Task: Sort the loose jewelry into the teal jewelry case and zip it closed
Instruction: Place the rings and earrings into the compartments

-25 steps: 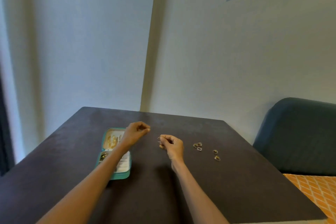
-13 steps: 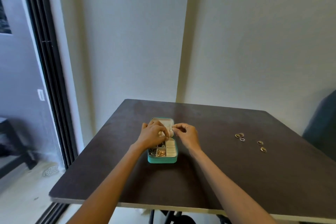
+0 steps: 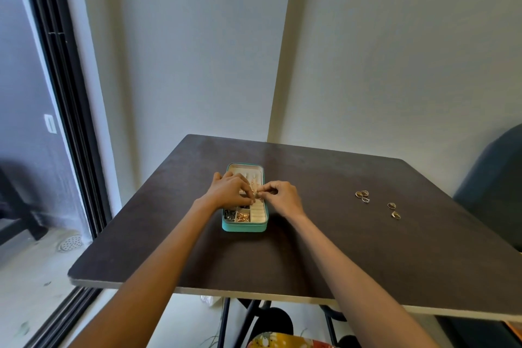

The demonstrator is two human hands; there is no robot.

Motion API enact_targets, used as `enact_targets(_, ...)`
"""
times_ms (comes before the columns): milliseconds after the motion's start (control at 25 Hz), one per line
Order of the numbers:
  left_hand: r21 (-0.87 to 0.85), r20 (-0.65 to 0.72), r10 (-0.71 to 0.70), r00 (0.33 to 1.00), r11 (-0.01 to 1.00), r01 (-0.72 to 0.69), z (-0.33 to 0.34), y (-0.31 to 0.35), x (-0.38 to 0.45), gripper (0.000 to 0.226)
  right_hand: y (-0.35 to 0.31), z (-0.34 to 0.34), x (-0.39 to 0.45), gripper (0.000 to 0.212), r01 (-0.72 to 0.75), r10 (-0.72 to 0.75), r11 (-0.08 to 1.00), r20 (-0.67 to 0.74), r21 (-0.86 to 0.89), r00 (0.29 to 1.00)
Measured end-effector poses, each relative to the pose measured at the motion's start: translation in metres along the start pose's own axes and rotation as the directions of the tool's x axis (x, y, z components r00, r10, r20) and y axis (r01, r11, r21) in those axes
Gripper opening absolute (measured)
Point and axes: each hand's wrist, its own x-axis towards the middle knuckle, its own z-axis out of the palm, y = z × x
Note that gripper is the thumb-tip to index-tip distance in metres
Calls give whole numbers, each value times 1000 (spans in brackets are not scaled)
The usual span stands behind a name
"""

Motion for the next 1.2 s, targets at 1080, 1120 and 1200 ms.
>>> enact_targets(1080, -83, -111, -25, 994, 996, 16, 10, -4, -6, 27, 4, -16, -13, 36, 304, -291, 885, 91, -352, 952)
enact_targets(1120, -82, -109, -26, 994, 996, 17, 10, -4, -6, 27, 3, -15, -13, 36, 316, -304, 867, 93, -385, 948)
enact_targets(1200, -80, -107, -24, 994, 997, 16, 10, -5, -5, 27, 2, -14, -13, 36, 345, -335, 834, 101, -430, 937)
